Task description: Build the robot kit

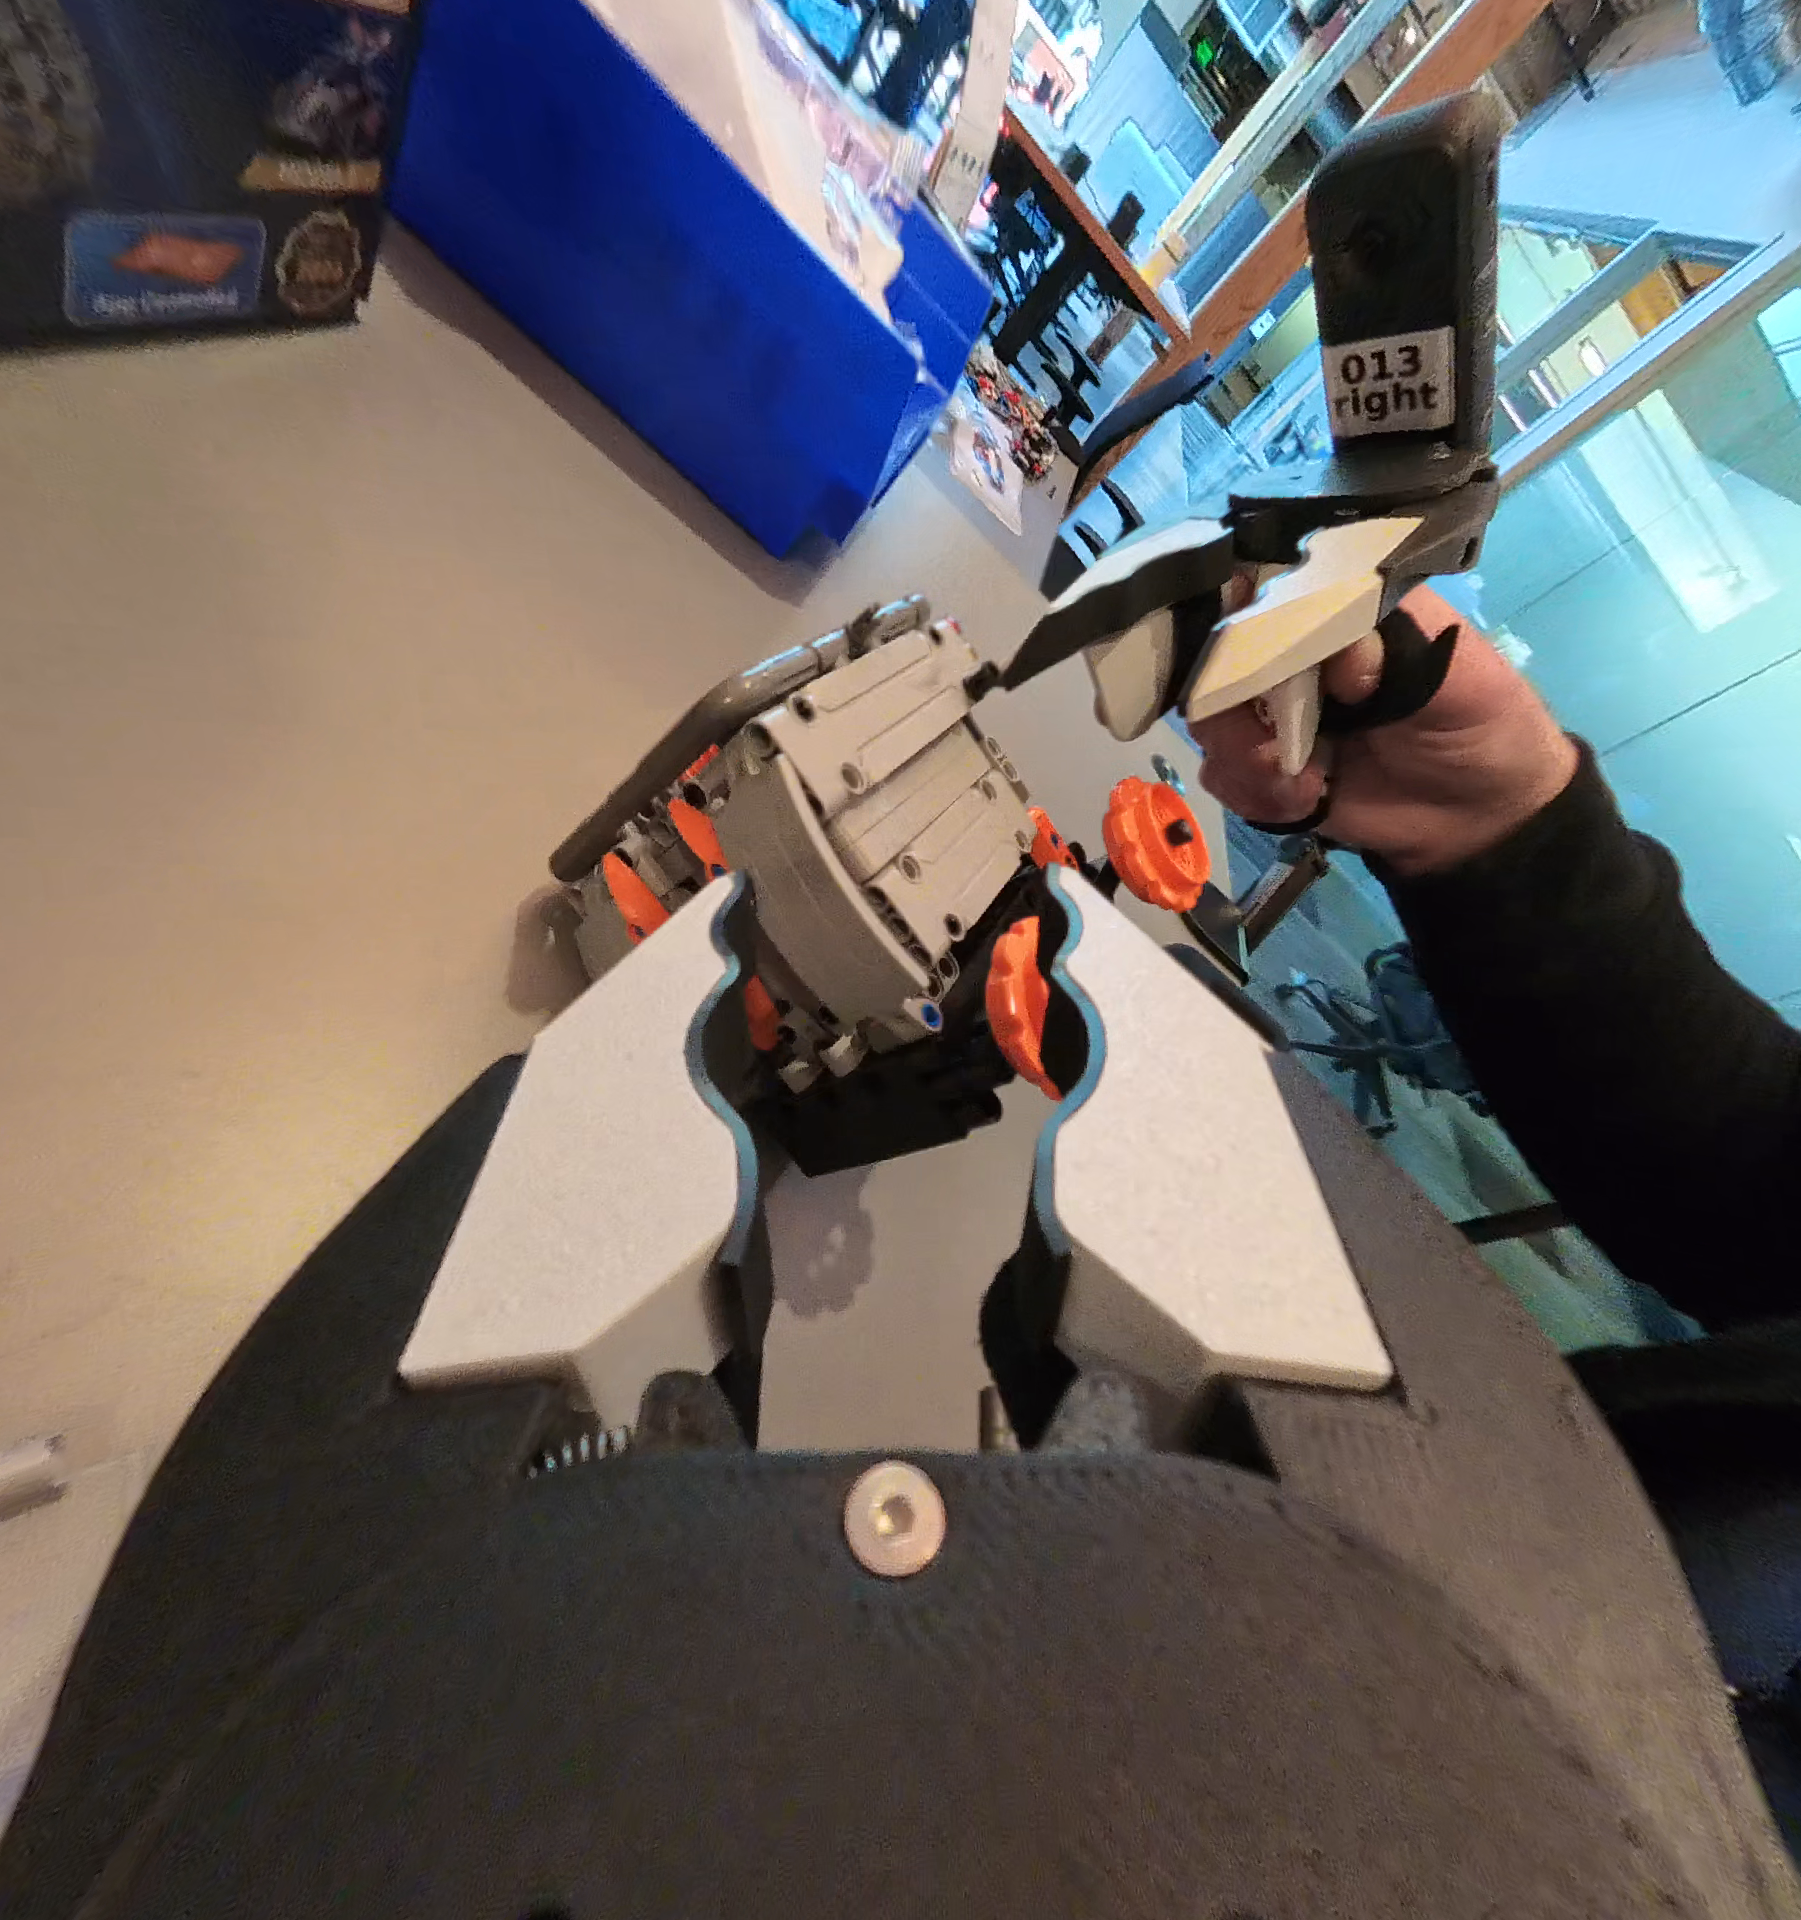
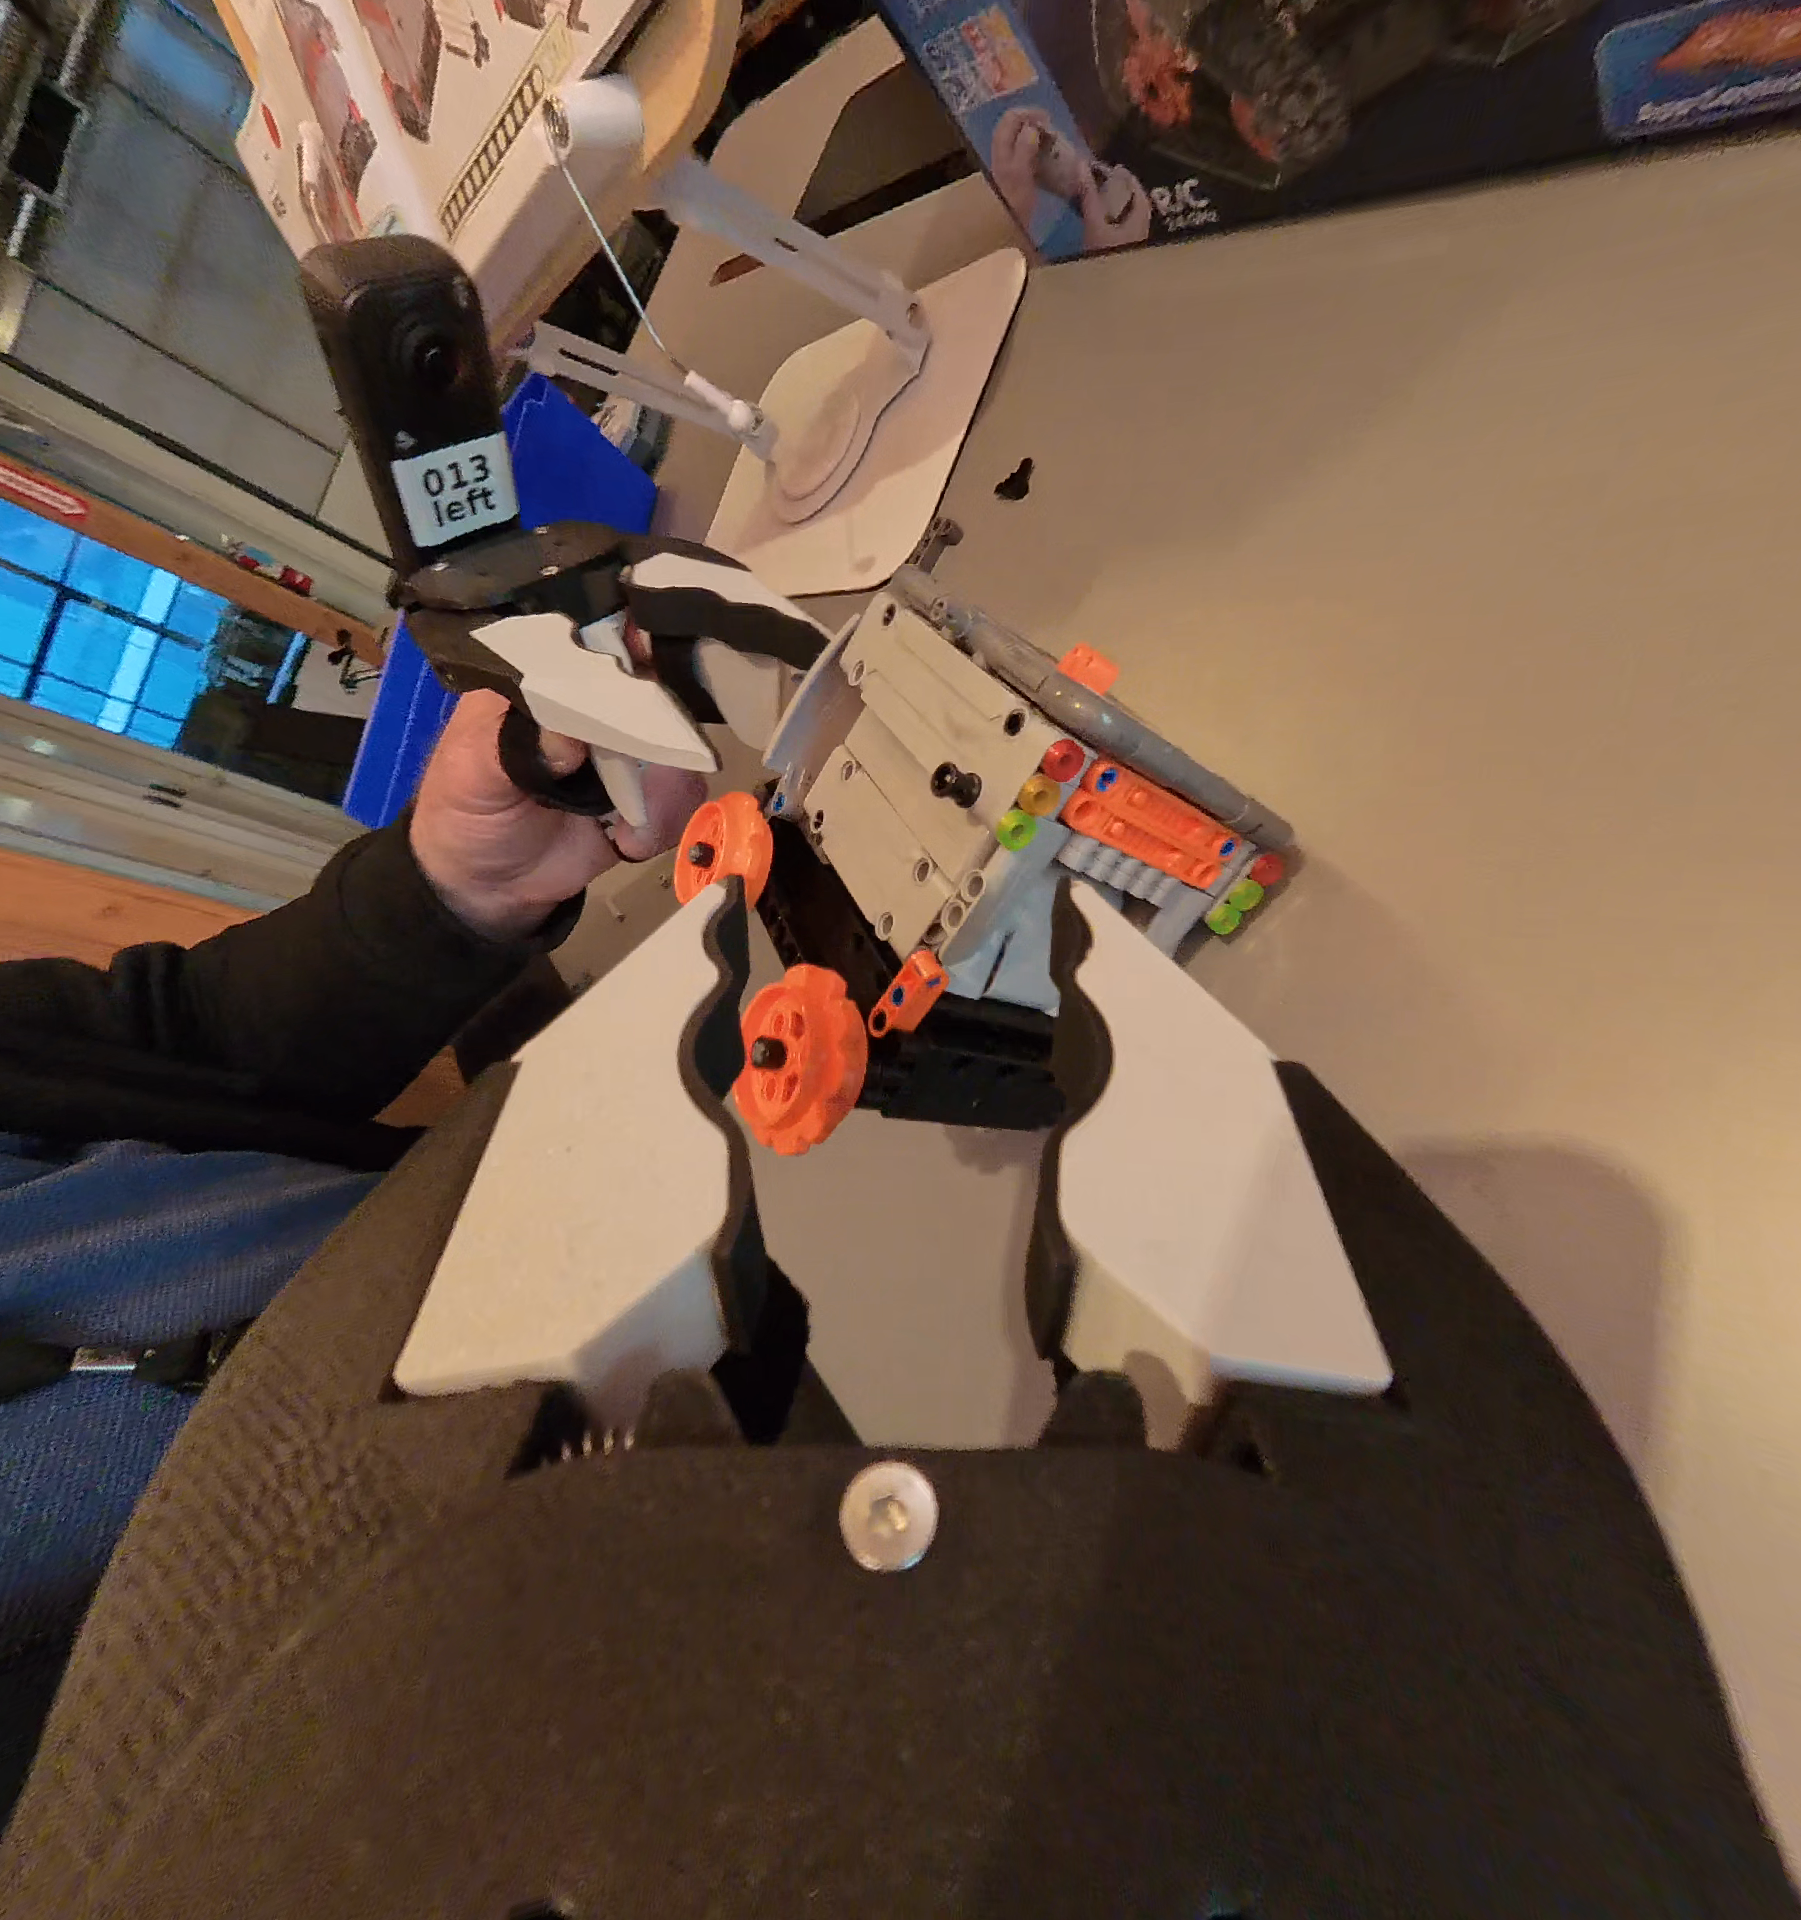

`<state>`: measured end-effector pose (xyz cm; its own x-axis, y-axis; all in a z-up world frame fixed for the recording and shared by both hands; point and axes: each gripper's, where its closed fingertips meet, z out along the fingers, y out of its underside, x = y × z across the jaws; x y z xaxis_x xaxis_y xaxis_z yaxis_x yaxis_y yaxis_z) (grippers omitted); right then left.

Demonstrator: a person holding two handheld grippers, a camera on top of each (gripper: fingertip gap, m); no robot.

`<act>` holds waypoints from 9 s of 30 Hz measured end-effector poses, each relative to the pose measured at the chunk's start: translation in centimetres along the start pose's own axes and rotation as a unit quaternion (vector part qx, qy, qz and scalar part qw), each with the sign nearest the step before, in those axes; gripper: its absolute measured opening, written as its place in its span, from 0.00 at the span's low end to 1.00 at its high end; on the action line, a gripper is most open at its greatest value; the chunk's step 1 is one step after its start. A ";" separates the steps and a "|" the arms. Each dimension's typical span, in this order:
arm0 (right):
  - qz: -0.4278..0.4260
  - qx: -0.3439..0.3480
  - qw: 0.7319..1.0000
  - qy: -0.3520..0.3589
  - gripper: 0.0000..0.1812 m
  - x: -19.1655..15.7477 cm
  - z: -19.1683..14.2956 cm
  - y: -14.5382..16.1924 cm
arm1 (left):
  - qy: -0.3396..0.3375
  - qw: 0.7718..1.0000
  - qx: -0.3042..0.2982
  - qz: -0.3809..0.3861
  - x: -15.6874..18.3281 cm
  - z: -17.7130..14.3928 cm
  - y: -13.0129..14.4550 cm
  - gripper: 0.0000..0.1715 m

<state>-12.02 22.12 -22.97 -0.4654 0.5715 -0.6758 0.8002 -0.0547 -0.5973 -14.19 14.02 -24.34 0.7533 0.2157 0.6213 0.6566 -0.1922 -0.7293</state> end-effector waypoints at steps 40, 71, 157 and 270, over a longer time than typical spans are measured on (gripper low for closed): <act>-0.153 -0.002 0.988 0.027 0.11 0.9 2.3 1.2 | -0.032 0.998 0.004 0.054 -0.4 3.3 1.2 0.25; -0.341 -0.001 0.940 -0.010 0.22 -15.8 3.9 3.2 | 0.153 0.973 0.113 0.132 14.4 -7.4 1.7 0.12; -0.434 -0.268 0.847 0.149 0.51 0.5 3.8 1.2 | 0.023 0.994 0.061 0.089 5.8 -6.7 7.2 0.41; -0.251 0.068 0.943 0.206 0.32 0.4 -0.6 -2.0 | -0.165 0.982 0.032 0.082 -0.3 2.2 0.7 0.19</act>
<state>-13.57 22.97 -21.84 -0.5630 0.8221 -0.0848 0.4503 0.2190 -0.8656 -14.06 15.95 -25.65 0.7883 0.4870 0.3761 0.5162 -0.1907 -0.8350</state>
